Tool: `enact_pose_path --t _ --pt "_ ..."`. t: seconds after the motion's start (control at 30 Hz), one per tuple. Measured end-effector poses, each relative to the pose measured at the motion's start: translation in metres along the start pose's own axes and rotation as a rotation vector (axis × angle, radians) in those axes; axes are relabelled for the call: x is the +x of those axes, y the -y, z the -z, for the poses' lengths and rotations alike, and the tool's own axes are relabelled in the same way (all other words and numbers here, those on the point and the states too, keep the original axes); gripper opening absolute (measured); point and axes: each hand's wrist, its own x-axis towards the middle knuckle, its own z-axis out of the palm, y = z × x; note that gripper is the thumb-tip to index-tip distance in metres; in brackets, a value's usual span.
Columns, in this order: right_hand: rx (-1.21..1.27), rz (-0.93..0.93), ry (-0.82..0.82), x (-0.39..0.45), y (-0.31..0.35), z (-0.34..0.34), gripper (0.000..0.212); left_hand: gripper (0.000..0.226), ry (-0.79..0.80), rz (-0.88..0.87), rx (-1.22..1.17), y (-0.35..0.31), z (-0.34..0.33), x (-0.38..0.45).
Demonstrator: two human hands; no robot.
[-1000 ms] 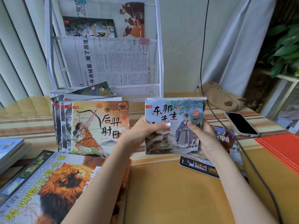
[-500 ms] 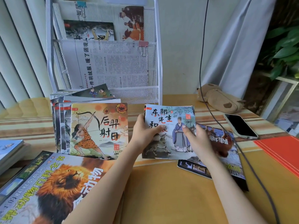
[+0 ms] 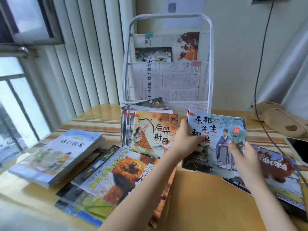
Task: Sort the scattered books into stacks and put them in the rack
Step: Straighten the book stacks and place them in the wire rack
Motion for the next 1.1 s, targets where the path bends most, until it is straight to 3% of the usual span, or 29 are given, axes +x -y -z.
enact_pose_path --t 0.1,0.17,0.23,0.27,0.4,0.5,0.67,0.83,0.93,1.03,1.1 --pt "0.022 0.015 0.074 -0.025 0.027 -0.031 0.062 0.05 -0.037 -0.004 -0.022 -0.009 0.052 -0.024" --pt "0.084 -0.018 0.218 -0.038 0.047 -0.057 0.05 0.047 -0.095 0.019 -0.034 -0.016 0.096 -0.044" --pt "0.158 -0.096 0.385 -0.052 0.065 -0.091 0.02 0.043 -0.176 0.031 0.03 -0.023 0.145 -0.064" --pt "0.183 -0.113 0.459 -0.057 0.072 -0.109 0.015 0.041 -0.208 0.038 0.074 -0.026 0.169 -0.071" --pt "0.235 -0.154 0.615 -0.082 0.095 -0.188 0.025 0.035 -0.288 0.099 0.22 -0.031 0.252 -0.093" --pt "0.207 -0.157 0.568 -0.096 0.102 -0.233 0.048 0.034 -0.305 0.134 0.302 -0.02 0.29 -0.097" --pt "0.184 -0.199 0.502 -0.099 0.098 -0.242 0.058 0.035 -0.251 0.189 0.312 0.014 0.308 -0.091" --pt "0.087 0.084 0.306 -0.075 0.099 -0.195 0.029 0.048 -0.264 -0.065 0.148 0.018 0.26 -0.072" --pt "-0.039 0.245 0.121 -0.041 0.087 -0.175 0.035 0.043 -0.301 -0.319 0.112 0.007 0.226 -0.048" --pt "-0.182 0.271 -0.02 -0.01 0.076 -0.163 0.029 0.039 -0.35 -0.402 0.246 0.011 0.198 -0.023" --pt "-0.323 0.224 -0.015 0.001 0.055 -0.162 0.032 0.049 -0.342 -0.375 0.395 0.03 0.187 -0.01"
